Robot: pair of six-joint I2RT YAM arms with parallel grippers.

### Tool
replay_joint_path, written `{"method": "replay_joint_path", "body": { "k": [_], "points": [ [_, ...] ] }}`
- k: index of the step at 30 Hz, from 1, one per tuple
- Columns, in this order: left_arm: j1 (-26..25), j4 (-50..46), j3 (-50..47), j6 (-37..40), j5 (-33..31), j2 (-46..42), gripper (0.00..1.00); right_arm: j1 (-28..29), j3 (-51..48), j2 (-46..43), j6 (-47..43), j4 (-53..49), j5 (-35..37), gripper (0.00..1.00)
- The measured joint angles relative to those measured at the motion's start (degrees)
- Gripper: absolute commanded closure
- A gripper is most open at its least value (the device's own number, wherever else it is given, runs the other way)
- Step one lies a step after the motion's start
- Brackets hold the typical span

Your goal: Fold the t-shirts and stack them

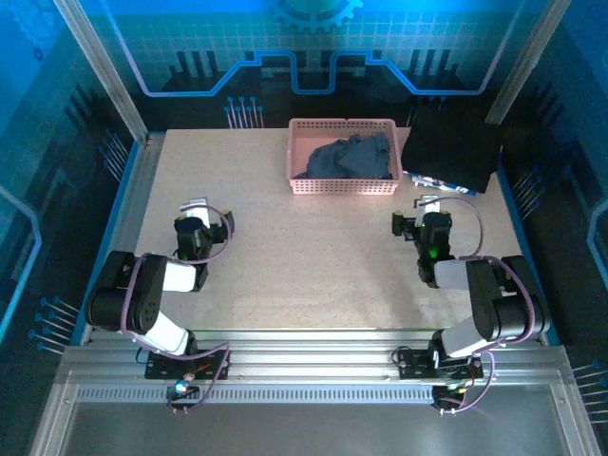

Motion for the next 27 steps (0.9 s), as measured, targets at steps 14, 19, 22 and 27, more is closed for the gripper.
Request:
{"method": "replay_joint_path", "body": {
  "k": [14, 19, 22, 27],
  "points": [
    [0.0, 0.0, 0.0, 0.0, 0.0, 0.0, 0.01, 0.0, 0.0, 0.0, 0.0, 0.0, 0.0, 0.0],
    [0.0, 0.0, 0.0, 0.0, 0.0, 0.0, 0.01, 0.0, 0.0, 0.0, 0.0, 0.0, 0.0, 0.0],
    [0.0, 0.0, 0.0, 0.0, 0.0, 0.0, 0.01, 0.0, 0.0, 0.0, 0.0, 0.0, 0.0, 0.0],
    [-0.7, -5.4, 0.7, 1.3, -0.1, -3.1, 0.01, 0.9, 1.4, -3.5, -0.7, -7.3, 0.4, 0.0]
  ]
}}
